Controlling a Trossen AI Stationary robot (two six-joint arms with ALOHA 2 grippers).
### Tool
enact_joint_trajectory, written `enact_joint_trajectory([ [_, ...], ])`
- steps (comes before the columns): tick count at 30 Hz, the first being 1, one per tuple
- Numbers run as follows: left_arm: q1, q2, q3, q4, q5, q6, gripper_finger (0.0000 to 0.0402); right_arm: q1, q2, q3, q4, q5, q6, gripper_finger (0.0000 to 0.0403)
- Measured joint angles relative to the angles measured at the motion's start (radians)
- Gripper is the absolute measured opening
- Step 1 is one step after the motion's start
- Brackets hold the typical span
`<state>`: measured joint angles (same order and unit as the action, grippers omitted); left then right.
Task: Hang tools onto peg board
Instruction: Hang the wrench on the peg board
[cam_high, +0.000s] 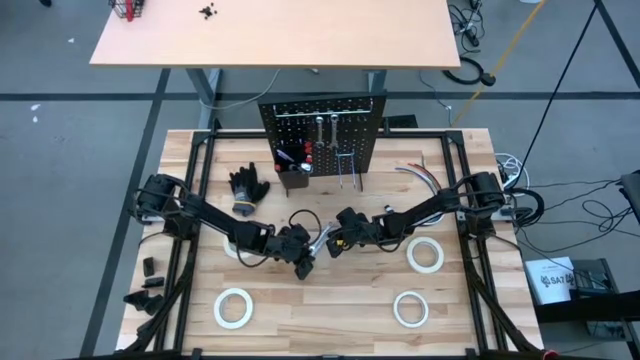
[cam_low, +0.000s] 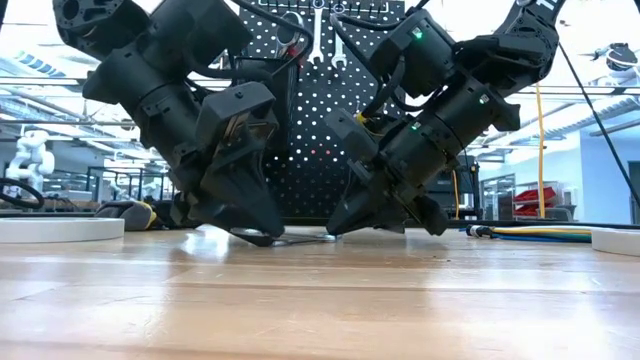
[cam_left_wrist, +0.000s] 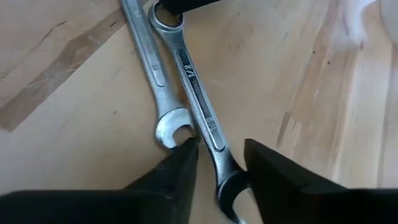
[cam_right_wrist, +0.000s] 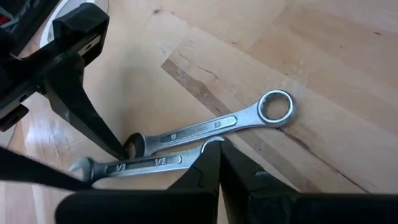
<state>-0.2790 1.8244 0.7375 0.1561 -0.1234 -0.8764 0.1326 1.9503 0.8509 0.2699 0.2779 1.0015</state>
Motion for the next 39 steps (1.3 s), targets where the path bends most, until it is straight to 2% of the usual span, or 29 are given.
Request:
enact_joint_trajectory([
  [5, 0.002, 0.000, 0.000, -0.007, -0.002, -0.013, 0.0036, 0.001, 0.000, -0.002, 0.015, -0.005, 0.001, 0.0000],
  [7, 0.002, 0.000, -0.001, 0.000, -0.001, -0.025, 0.0015, 0.003, 0.001, -0.003, 0.020, -0.005, 0.001, 0.0000],
  [13, 0.002, -0.019, -0.002, -0.010, 0.001, -0.016, 0.0008, 0.015, 0.002, -0.004, 0.056, 0.011, -0.022, 0.0000],
  [18, 0.000, -0.095, -0.006, -0.065, 0.011, 0.029, 0.0004, 0.033, 0.006, -0.004, 0.123, 0.032, -0.059, 0.0000],
  [21, 0.000, -0.142, -0.008, -0.110, 0.020, 0.073, 0.0001, 0.046, 0.001, -0.006, 0.172, 0.022, -0.142, 0.0000],
  [25, -0.001, -0.203, -0.008, -0.174, 0.041, 0.086, 0.0000, 0.046, -0.020, -0.007, 0.228, -0.044, -0.308, 0.0007],
  [31, -0.008, -0.246, -0.006, -0.225, 0.041, 0.130, 0.0000, 0.045, -0.021, -0.006, 0.284, -0.135, -0.488, 0.0040],
  [36, -0.008, -0.248, -0.003, -0.233, 0.046, 0.138, 0.0000, 0.044, -0.046, -0.004, 0.282, -0.203, -0.466, 0.0087],
  [39, -0.019, -0.249, -0.002, -0.262, 0.051, 0.134, 0.0000, 0.045, -0.088, -0.003, 0.196, -0.263, -0.418, 0.0109],
])
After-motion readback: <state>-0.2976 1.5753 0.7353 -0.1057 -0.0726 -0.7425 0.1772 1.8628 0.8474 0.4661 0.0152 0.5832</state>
